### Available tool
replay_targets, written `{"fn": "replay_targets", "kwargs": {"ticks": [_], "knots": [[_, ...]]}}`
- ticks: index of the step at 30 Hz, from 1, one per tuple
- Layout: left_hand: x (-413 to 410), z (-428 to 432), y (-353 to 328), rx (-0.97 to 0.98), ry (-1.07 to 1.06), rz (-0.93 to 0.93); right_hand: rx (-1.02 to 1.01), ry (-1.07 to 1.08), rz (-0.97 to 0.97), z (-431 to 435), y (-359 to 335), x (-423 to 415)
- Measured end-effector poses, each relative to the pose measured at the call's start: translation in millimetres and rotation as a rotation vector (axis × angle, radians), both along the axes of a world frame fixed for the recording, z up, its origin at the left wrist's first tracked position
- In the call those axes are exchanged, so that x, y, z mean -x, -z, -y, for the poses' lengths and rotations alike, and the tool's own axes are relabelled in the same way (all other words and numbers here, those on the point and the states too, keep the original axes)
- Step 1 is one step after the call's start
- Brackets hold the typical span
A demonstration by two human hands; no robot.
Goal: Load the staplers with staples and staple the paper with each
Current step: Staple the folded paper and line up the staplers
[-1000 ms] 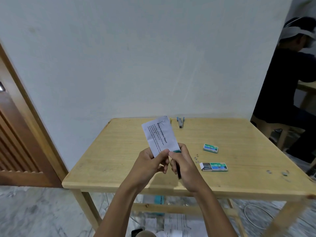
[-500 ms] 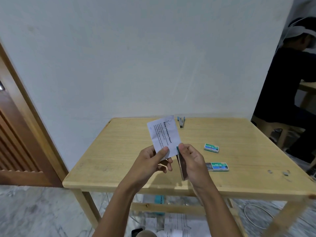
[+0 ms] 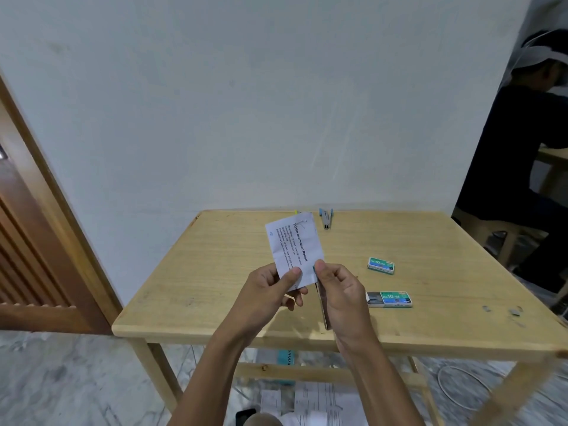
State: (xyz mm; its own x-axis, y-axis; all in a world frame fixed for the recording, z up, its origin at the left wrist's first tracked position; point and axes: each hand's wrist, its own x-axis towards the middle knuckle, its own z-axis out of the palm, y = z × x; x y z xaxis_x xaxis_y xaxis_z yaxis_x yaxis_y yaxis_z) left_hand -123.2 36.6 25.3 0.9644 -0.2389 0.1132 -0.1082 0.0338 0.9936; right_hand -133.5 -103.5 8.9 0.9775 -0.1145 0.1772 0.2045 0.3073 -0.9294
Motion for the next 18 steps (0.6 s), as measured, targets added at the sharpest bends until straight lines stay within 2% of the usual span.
{"fn": "replay_targets", "kwargs": {"ticks": [4, 8, 12, 18], "knots": [[-1.3, -2.2, 2.2, 0.007, 0.002, -0.016, 0.064, 0.015, -0.072, -0.1, -1.0, 2.5], [-4.9, -4.9, 3.6, 0.015, -0.033, -0.068, -0.017, -0.061, -0.203, 4.5, -0.1, 6.4], [-15.3, -14.3, 9.1, 0.009, -0.132, -0.147, -0.033, -0.035, -0.275, 14.0, -0.4, 7.8], [-49.0, -38.3, 25.1, -0.404, -0.350, -0.131, 0.042, -0.029, -0.320, 22.3, 0.7, 9.8]]}}
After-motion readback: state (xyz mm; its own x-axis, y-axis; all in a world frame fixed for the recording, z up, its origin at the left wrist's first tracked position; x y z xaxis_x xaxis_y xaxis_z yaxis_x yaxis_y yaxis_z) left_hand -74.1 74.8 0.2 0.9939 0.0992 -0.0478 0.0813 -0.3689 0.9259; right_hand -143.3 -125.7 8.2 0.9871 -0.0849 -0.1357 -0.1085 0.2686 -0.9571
